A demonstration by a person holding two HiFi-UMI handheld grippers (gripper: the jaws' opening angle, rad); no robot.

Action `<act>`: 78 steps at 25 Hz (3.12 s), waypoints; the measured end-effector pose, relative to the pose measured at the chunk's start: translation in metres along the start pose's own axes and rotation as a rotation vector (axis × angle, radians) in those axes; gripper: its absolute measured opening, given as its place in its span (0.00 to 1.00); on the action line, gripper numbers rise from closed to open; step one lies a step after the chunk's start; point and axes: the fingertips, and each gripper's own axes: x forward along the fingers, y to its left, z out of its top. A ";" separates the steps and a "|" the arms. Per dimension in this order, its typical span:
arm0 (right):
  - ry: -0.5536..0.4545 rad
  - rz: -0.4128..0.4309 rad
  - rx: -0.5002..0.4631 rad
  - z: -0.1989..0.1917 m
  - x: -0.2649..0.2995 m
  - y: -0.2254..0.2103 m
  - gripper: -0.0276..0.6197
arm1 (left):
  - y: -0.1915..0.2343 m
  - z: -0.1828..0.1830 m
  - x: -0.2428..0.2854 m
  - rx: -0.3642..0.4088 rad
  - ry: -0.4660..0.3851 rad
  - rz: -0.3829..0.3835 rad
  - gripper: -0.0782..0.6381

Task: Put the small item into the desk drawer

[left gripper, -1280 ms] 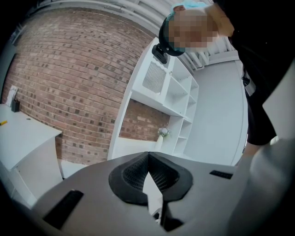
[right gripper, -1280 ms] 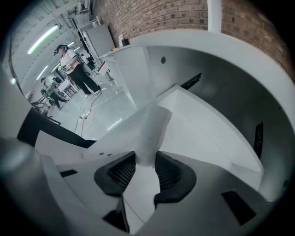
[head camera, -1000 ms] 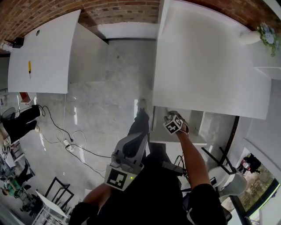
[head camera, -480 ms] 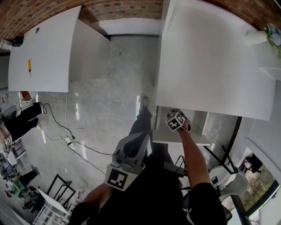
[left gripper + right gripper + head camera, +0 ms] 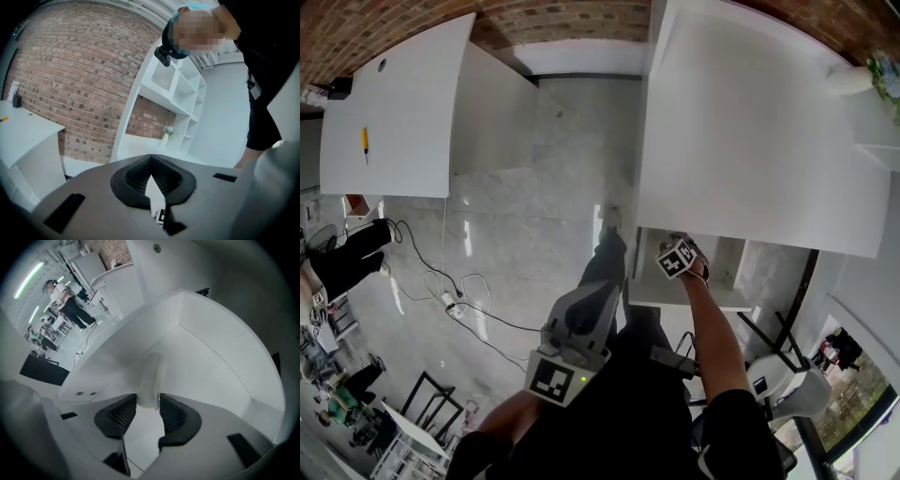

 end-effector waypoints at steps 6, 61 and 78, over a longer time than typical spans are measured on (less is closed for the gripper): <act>-0.010 -0.009 0.018 0.000 -0.010 0.001 0.32 | -0.005 0.005 0.000 0.008 -0.014 -0.010 0.14; -1.247 -0.335 0.352 0.064 -0.571 0.084 0.06 | -0.114 0.088 -0.058 0.193 -0.256 -0.124 0.14; -1.223 -0.337 0.328 0.072 -0.565 0.096 0.06 | -0.103 0.084 -0.070 0.173 -0.251 -0.105 0.14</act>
